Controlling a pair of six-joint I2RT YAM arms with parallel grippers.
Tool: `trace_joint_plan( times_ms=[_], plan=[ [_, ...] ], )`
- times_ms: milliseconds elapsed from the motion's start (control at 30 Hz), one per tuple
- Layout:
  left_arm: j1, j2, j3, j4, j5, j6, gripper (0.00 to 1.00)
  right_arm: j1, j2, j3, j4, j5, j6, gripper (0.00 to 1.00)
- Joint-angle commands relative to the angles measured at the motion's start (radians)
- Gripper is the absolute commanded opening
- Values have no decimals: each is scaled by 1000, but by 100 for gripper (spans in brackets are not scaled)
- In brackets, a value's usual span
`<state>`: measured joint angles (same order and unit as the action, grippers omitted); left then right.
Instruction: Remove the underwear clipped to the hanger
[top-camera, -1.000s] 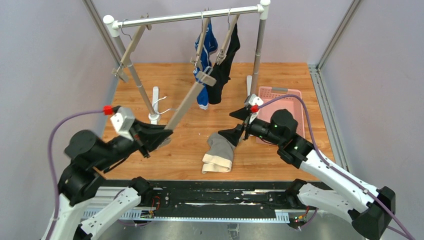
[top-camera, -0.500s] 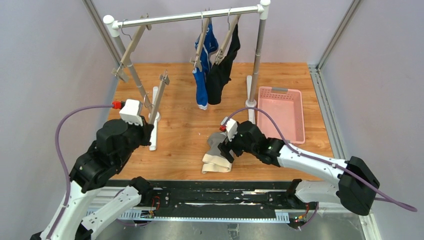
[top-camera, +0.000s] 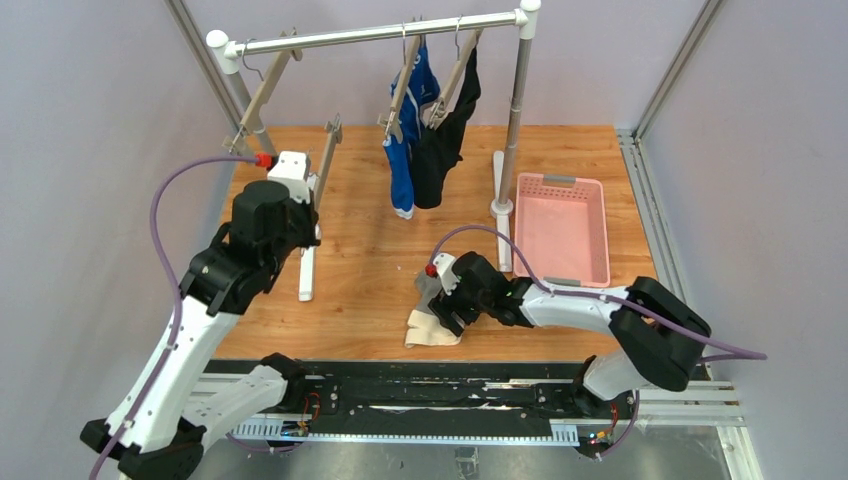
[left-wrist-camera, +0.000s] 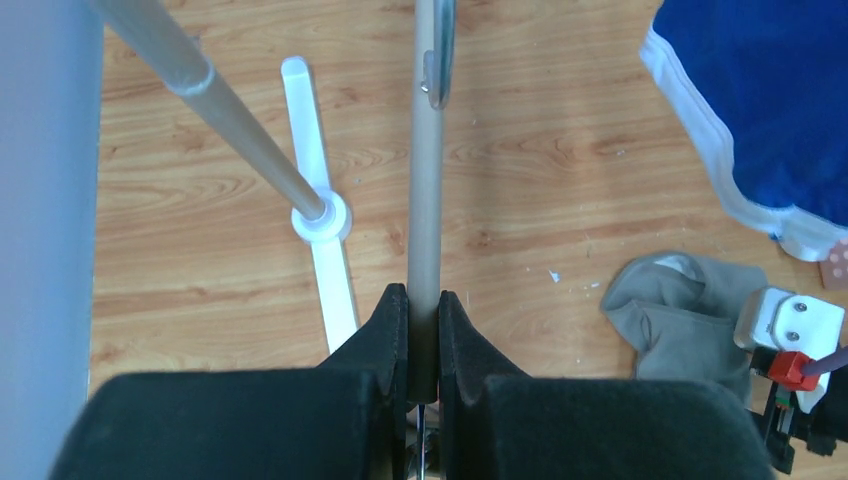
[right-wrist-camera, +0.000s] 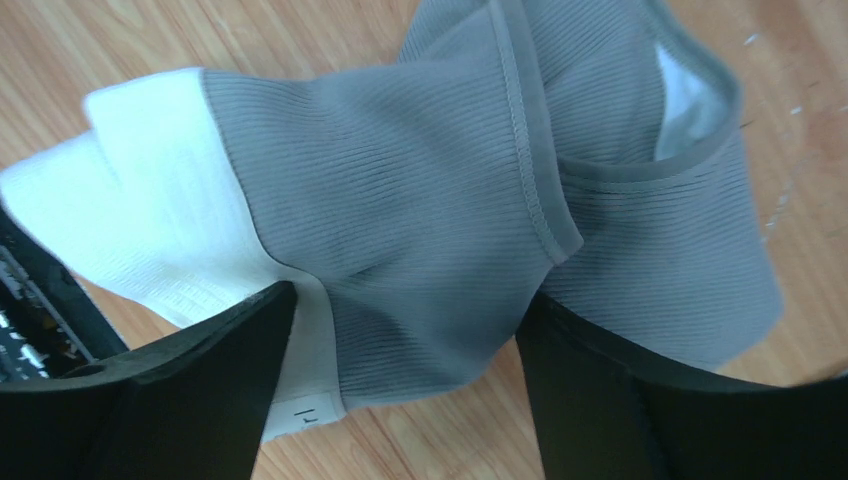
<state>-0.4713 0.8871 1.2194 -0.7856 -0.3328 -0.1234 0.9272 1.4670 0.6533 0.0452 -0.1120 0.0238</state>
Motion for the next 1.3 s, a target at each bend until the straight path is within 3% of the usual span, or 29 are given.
trace_joint_plan(
  times_ms=[0, 33, 67, 100, 133, 267, 533, 800, 967, 1133, 1267],
  plan=[
    [49, 82, 92, 106, 102, 44, 0, 13, 62, 58, -26, 36, 48, 58],
    [52, 106, 124, 104, 106, 53, 0, 13, 73, 70, -44, 44, 49, 47],
    [52, 125, 150, 101, 117, 60, 0, 13, 81, 79, -63, 52, 48, 20],
    [52, 149, 173, 100, 126, 65, 0, 13, 80, 85, -76, 64, 50, 5],
    [53, 166, 194, 100, 132, 73, 0, 13, 72, 88, -90, 75, 50, 1],
    [67, 212, 276, 81, 142, 101, 0, 13, -47, 92, -150, 164, 60, 0],
    [127, 283, 400, 71, 200, 128, 0, 5, -357, 166, -259, 500, 28, 1],
    [170, 326, 478, 100, 230, 129, 0, -103, -472, 242, -239, 797, -65, 1],
    [213, 368, 556, 104, 264, 128, 0, -296, -493, 261, -184, 734, -67, 1],
    [232, 398, 633, 102, 289, 130, 0, -523, -473, 268, -143, 578, -26, 0],
    [246, 413, 657, 106, 291, 133, 0, -613, -424, 258, -107, 489, -6, 0]
  ],
)
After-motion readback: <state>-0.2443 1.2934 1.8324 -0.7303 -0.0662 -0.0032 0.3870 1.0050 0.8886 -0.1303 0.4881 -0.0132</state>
